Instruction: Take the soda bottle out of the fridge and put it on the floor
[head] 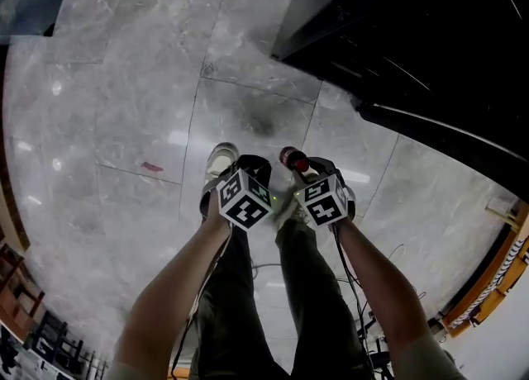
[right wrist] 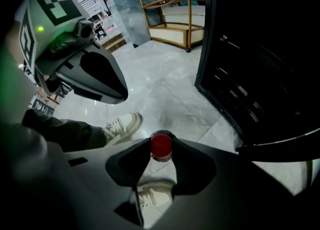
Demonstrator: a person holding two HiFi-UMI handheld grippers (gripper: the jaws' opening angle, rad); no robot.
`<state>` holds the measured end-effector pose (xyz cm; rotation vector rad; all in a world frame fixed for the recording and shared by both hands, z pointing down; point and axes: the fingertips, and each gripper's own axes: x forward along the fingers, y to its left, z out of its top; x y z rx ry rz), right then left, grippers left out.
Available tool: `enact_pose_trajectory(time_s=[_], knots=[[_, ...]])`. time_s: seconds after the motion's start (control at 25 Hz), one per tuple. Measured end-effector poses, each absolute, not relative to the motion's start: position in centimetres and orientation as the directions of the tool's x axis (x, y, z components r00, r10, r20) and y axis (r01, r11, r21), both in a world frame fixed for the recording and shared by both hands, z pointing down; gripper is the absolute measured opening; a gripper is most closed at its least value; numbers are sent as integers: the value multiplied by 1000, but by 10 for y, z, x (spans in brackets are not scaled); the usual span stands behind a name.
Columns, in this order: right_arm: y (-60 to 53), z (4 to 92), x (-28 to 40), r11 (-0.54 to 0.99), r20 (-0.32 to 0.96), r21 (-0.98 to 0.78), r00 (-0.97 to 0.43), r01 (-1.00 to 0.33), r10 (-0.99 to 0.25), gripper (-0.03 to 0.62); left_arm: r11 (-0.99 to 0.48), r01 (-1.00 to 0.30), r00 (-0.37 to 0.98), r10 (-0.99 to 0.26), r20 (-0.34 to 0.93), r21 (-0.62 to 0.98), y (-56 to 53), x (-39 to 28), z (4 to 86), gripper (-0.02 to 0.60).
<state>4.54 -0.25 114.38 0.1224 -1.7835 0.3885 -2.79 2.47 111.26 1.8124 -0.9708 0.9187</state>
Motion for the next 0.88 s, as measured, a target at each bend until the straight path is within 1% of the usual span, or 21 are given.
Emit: enact_pose_trajectory(time_s=[0.24, 0.48, 0.64, 0.76, 0.88], knots=[[0, 1193, 55, 935, 967, -182, -225, -304, 115, 114, -323, -876, 436, -215, 874, 358, 28, -21, 1163, 8], [3, 1223, 60, 916, 967, -196, -222, -350, 122, 115, -347, -867, 442, -200, 874, 359, 29, -12, 1197, 8], [9, 1236, 62, 907, 965, -214, -220, -363, 140, 117, -413, -846, 436, -175, 883, 336, 34, -2, 1211, 8], [12, 1237, 59, 899, 961, -219, -242, -379, 132, 117, -414, -842, 443, -166, 881, 345, 39, 1, 1214, 8], [13, 1238, 62, 893, 963, -219, -235, -392, 133, 118, -400, -847, 442, -163, 882, 350, 43, 1, 1215, 8]])
